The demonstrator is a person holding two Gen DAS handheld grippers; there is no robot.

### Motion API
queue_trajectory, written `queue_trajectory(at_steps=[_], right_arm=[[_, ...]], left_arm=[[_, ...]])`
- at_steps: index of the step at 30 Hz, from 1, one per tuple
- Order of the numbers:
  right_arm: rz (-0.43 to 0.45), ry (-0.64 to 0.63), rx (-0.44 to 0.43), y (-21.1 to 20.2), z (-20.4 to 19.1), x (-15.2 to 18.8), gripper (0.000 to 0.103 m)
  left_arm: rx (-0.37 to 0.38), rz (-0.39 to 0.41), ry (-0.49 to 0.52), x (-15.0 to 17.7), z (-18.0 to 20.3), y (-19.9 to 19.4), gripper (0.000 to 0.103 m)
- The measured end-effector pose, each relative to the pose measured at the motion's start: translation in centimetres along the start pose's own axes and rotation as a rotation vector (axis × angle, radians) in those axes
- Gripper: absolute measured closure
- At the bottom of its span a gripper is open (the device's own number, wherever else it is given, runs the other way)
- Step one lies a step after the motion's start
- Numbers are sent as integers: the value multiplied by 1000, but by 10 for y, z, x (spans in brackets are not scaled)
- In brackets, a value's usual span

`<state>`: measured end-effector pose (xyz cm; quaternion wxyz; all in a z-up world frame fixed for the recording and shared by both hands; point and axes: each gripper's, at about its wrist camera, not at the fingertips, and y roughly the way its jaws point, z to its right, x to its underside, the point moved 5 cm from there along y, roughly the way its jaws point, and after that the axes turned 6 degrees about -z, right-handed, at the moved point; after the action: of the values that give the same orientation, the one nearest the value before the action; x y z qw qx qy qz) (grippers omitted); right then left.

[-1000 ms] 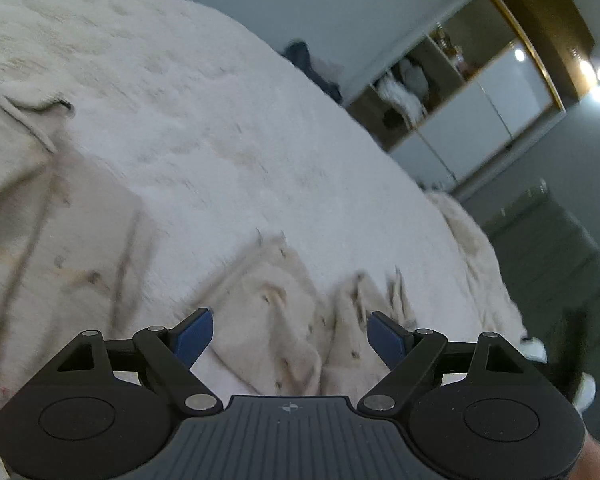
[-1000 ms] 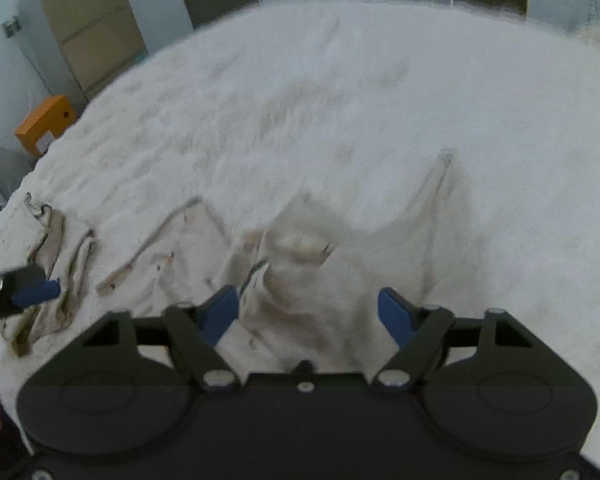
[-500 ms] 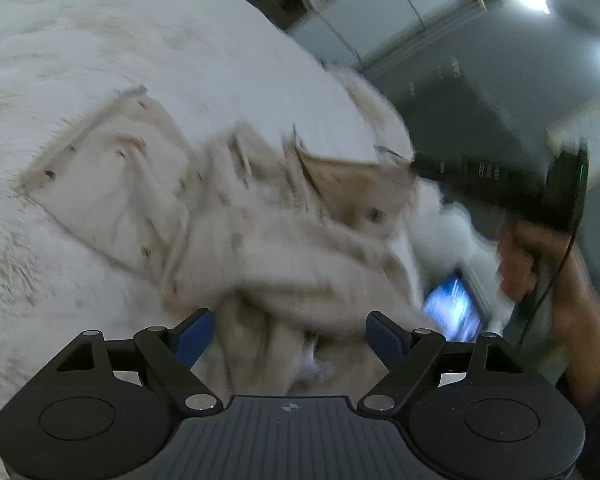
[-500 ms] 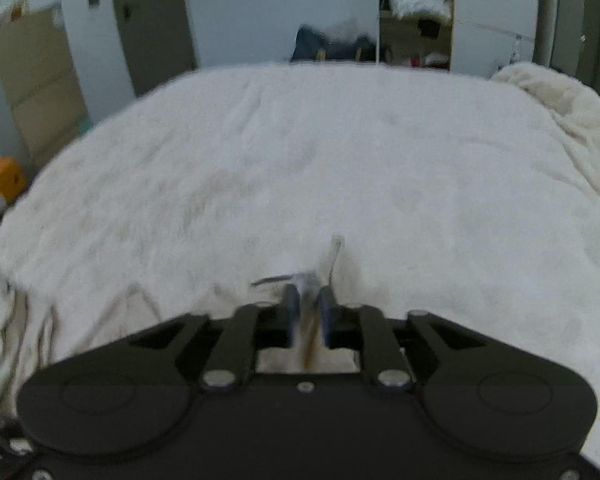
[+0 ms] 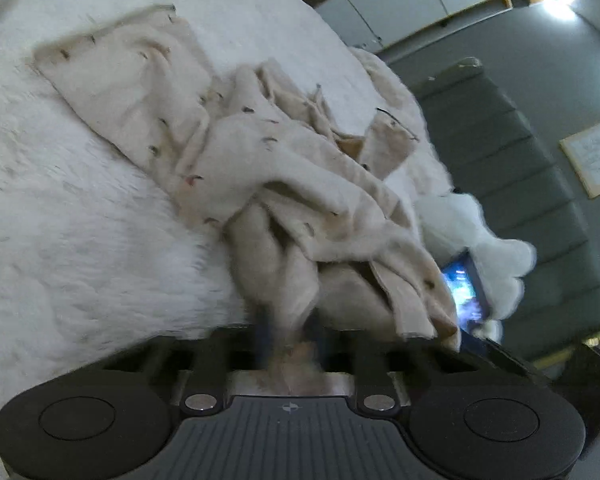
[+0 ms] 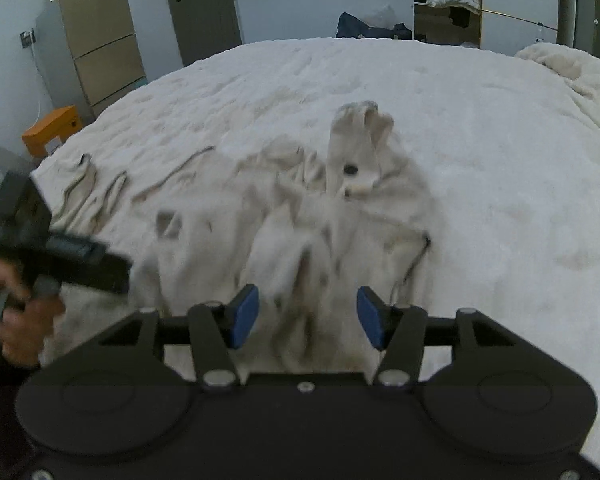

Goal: Fold clothes

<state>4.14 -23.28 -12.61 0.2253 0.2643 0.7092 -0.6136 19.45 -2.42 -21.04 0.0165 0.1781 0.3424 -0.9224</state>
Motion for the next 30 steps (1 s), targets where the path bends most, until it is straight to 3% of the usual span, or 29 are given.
queue_trajectory(at_steps=[4, 8, 10, 13, 17, 23, 25, 30], right_arm=[[37, -2, -32, -23, -5, 11, 49], [119, -30, -54, -60, -1, 8, 49], [157, -53, -52, -76, -1, 5, 49], [294, -163, -39, -120, -9, -6, 47], [420, -272, -27, -166, -17, -13, 47], [534, -325, -10, -215, -17, -39, 45], [571, -342, -31, -228, -24, -55, 35], [594, -419, -90, -223, -63, -81, 33]], left_arm=[[77, 108, 15, 6, 40, -38, 101], [117, 211, 160, 4, 115, -89, 101], [130, 232, 190, -2, 141, -102, 101], [206, 250, 255, -20, 194, -125, 101], [303, 272, 300, -42, 235, -149, 101], [324, 395, 342, -74, 283, -209, 101], [328, 436, 345, -74, 297, -221, 101], [326, 409, 376, -60, 317, -223, 101]])
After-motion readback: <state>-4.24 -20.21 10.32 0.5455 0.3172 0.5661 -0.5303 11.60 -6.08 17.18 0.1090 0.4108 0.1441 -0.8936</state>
